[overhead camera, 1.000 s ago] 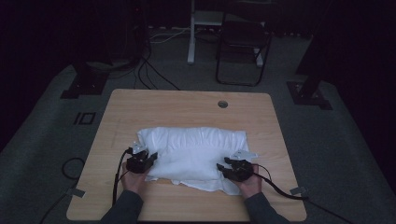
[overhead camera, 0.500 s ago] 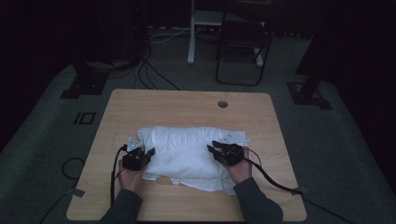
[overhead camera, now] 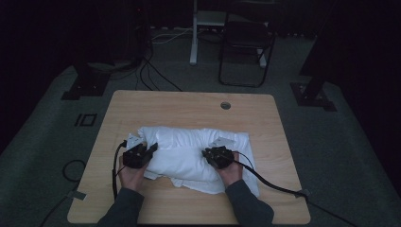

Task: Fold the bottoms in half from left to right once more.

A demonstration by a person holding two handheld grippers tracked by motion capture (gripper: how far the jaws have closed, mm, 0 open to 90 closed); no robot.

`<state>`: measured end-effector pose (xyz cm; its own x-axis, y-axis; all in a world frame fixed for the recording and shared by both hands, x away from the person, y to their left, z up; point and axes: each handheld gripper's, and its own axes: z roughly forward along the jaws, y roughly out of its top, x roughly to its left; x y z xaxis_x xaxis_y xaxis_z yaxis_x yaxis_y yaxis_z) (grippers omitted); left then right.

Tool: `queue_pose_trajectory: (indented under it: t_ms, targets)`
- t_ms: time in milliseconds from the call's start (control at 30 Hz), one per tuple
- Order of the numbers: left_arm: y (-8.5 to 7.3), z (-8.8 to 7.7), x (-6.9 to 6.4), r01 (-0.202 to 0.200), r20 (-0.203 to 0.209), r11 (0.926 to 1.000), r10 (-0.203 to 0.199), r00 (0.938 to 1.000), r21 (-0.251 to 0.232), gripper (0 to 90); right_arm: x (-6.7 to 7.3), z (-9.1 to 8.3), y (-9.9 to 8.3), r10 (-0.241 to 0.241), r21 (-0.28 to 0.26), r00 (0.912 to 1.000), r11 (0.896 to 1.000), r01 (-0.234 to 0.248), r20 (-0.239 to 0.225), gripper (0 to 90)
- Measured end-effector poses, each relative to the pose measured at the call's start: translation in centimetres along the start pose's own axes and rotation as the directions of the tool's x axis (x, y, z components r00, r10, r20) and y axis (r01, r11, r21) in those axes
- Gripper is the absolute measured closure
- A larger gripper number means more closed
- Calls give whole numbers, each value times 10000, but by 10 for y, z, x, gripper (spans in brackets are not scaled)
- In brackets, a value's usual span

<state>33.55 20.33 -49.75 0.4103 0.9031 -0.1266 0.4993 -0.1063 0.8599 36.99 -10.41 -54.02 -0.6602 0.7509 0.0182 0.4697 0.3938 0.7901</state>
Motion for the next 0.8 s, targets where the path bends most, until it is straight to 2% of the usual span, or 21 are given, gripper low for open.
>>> queue_pose_trajectory:
  t_ms: [33,167,300,533,633,700,767,800]
  targets:
    - [2,-1,-1,-59,38,10000,60,10000,-41,815,0,5,-2,-84,121,10000,9999,84,-1,778]
    - [14,-3,-9,-266,186,9990,273,9995,-367,815,2,10,-5,-303,65,9995,9995,303,22,791]
    - [20,-5,-14,-407,214,9980,418,9989,-493,815,2,12,-5,-272,13,9996,9996,272,-30,794]
    - [32,-7,-20,-538,283,9960,560,9980,-718,816,1,20,-2,-9,-176,9992,9998,3,-388,797]
    - [35,-7,-21,-559,284,9955,582,9979,-764,815,9,24,5,-532,51,9985,9986,532,-111,796]
    - [36,-7,-20,-544,245,9953,566,9981,-798,816,10,27,9,-607,169,9979,9980,611,-223,793]
    - [36,-8,-18,-564,228,9955,583,9980,-760,816,8,26,11,-497,178,9979,9986,504,-406,754]
    - [36,-8,-17,-589,209,9956,606,9979,-723,815,7,24,12,-587,170,9975,9981,594,-387,684]
